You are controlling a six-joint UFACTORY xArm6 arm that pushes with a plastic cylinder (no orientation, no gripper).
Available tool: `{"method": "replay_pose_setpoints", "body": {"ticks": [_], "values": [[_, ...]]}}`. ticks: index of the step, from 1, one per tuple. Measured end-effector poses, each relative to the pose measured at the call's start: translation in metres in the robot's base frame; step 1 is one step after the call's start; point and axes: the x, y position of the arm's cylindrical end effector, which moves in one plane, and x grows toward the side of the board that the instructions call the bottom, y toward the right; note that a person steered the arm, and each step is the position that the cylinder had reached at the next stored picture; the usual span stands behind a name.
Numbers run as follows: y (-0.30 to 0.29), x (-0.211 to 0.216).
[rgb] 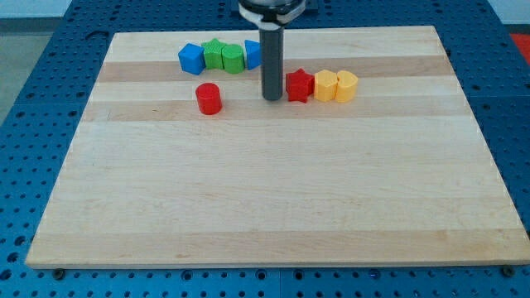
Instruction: Push red circle closer to red star
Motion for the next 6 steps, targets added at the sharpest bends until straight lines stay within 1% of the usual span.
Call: {"method": "replay_pose_setpoints", "body": {"ticks": [1,2,3,4,5,6], "values": [[-0.013,0.03],[-0.041,0.053],[-0.108,0.052],[-0.158,0.042],[-0.164,0.022],[-0.139,0.006]]}}
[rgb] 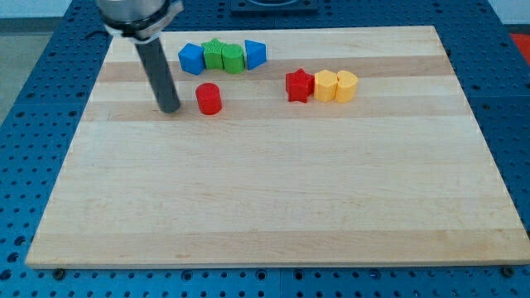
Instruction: Push red circle closer to red star
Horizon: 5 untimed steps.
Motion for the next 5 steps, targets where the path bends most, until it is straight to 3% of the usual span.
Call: {"method": "replay_pose_setpoints", "body": {"ticks": [2,4,5], "values": [[0.072,-0.031],[0.002,-0.018],[0.004,0.0]]}}
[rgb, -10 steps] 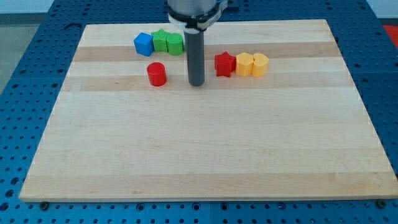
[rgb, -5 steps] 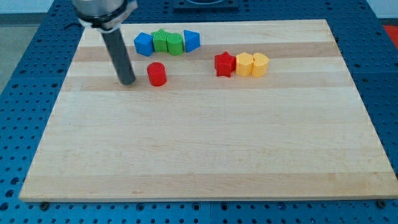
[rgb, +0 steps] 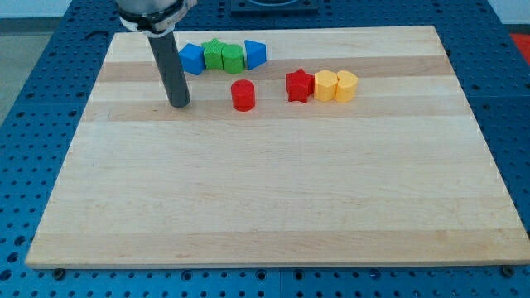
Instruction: Push red circle closer to red star
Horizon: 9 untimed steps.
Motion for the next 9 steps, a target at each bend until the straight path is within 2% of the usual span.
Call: {"method": "replay_pose_setpoints", "body": {"ticks": [4,5,7,9], "values": [[0.105,0.005],[0.105,0.003],[0.067,-0.002],[0.084,-0.026]]}}
